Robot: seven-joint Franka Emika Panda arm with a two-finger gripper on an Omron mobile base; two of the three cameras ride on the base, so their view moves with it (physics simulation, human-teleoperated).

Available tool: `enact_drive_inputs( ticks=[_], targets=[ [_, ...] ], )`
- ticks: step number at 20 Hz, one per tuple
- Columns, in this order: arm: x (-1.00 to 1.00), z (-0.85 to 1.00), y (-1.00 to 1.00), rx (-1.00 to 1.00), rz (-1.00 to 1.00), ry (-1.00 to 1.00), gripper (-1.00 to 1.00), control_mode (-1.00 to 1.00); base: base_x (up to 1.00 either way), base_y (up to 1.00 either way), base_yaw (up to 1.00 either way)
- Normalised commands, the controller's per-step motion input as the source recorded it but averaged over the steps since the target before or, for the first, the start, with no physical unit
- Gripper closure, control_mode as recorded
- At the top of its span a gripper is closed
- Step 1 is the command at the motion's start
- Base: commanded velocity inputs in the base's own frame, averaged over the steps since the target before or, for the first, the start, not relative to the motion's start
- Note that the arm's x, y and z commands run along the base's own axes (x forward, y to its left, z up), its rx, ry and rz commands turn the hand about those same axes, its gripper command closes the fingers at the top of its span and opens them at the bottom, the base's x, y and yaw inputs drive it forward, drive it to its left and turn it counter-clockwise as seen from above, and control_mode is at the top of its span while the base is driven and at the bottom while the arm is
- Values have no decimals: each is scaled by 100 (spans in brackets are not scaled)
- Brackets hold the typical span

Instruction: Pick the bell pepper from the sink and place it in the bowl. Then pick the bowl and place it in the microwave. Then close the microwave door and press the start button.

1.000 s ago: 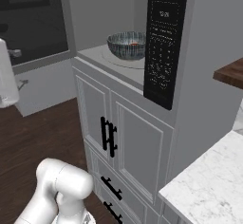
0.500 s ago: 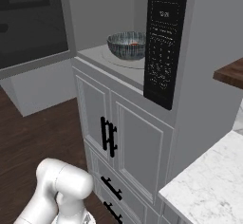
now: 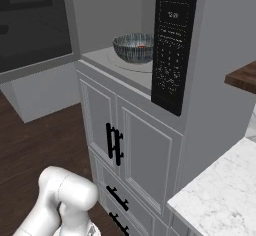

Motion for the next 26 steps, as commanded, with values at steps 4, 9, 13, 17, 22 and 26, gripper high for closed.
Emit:
enact_drive_inputs(
  ticks=[4, 9, 13, 17, 22, 26],
  targets=[
    [18, -67, 55, 6, -10, -18, -100, -100, 0, 0, 0],
    [43, -51, 50, 0, -9, -14, -100, -100, 0, 0, 0],
    [68, -50, 21, 0, 0, -5, -100, -100, 0, 0, 0],
    [73, -49, 22, 0, 0, -5, -100, -100, 0, 0, 0],
    [72, -43, 59, 0, 0, -3, -100, -100, 0, 0, 0],
    [70, -47, 64, 0, 0, -3, -100, -100, 0, 0, 0]
  ],
)
